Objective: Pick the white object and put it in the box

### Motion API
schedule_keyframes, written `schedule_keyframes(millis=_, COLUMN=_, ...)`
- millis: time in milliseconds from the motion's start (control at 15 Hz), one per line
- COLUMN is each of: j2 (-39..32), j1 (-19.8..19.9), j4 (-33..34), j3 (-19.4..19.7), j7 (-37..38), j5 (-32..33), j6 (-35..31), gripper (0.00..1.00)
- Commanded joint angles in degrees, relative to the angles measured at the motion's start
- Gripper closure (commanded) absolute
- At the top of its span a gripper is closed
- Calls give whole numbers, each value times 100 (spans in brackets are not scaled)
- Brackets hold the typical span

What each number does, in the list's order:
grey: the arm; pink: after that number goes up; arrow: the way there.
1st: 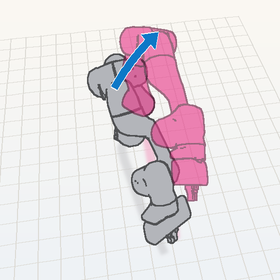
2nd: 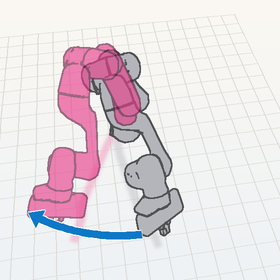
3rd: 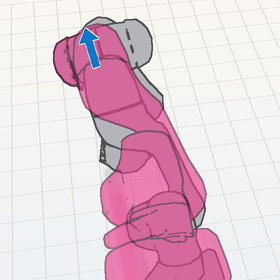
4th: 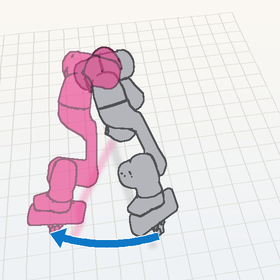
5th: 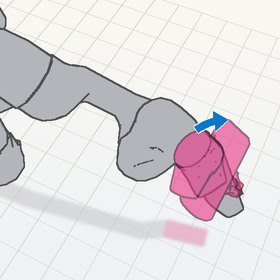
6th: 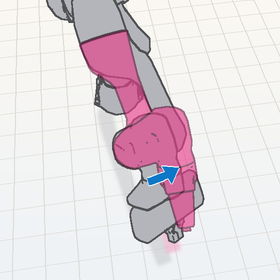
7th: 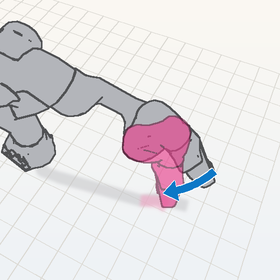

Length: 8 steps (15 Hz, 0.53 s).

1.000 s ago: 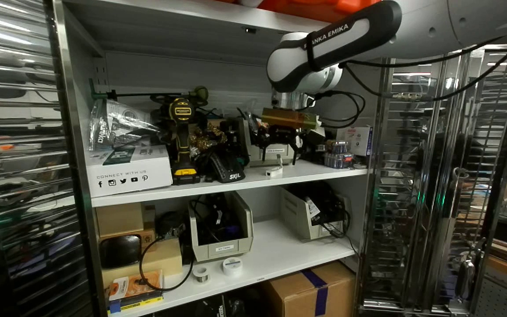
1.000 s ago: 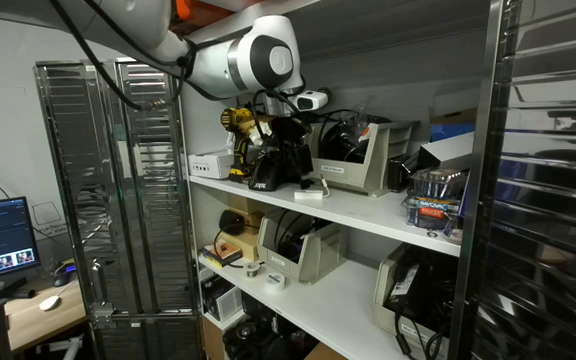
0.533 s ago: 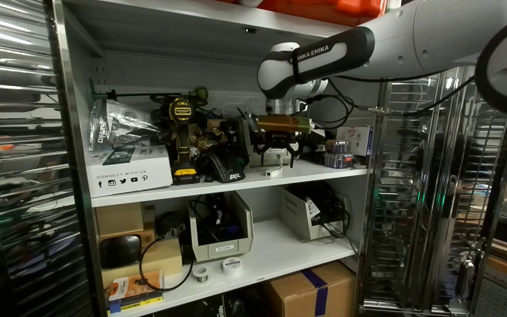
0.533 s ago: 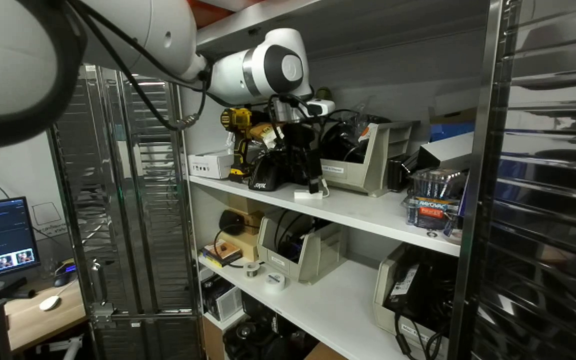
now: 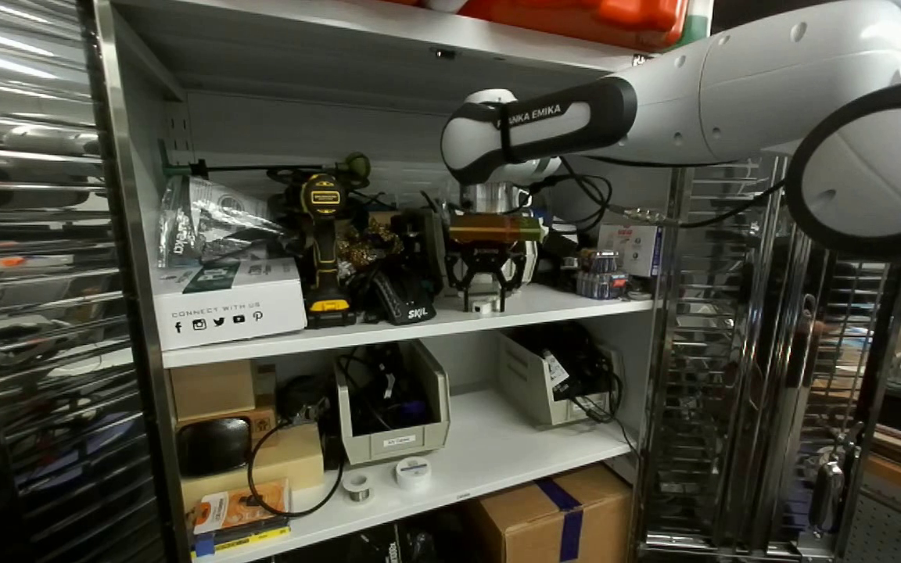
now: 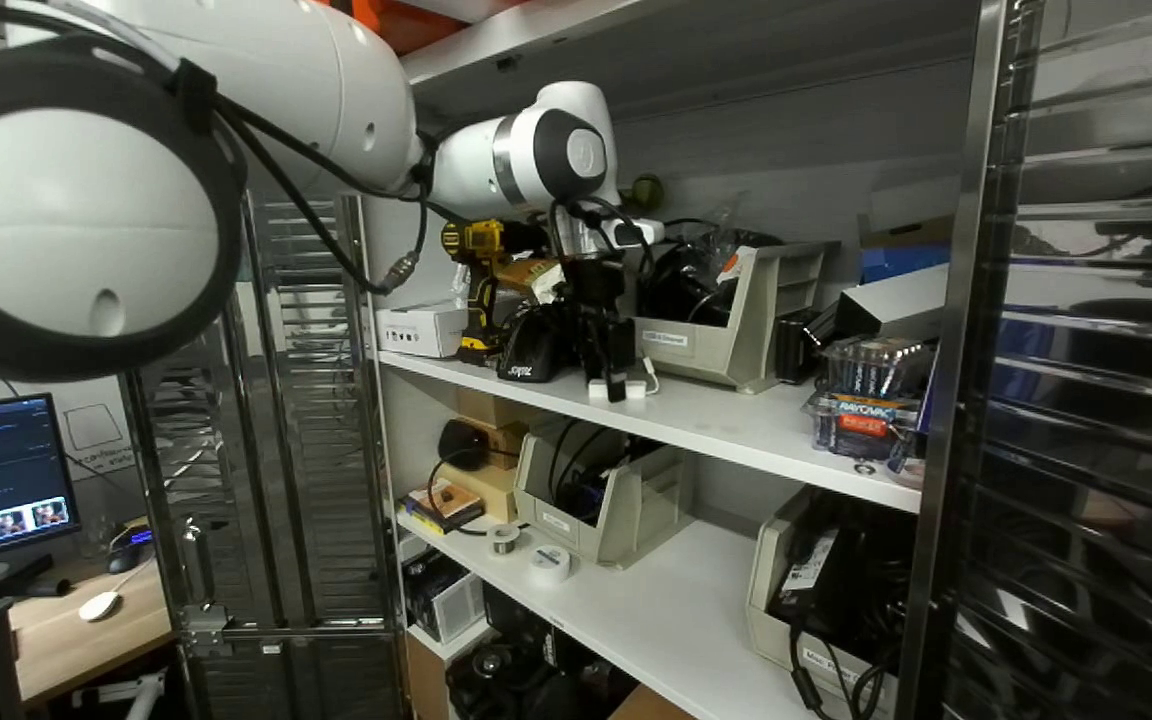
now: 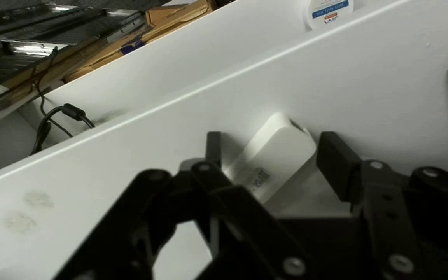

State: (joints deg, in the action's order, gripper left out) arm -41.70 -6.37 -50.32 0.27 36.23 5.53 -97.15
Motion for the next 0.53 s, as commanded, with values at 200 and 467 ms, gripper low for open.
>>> schedule_keyframes(millis=200, j2=-99, j1=-244, j4=544, j3=120, j7=142, j5=279, j6=663, gripper=87)
schedule_keyframes(millis=467, j2=-85, j1=-305, j4=491, j3=128, j7=143, j5=450, j6=705, gripper=88)
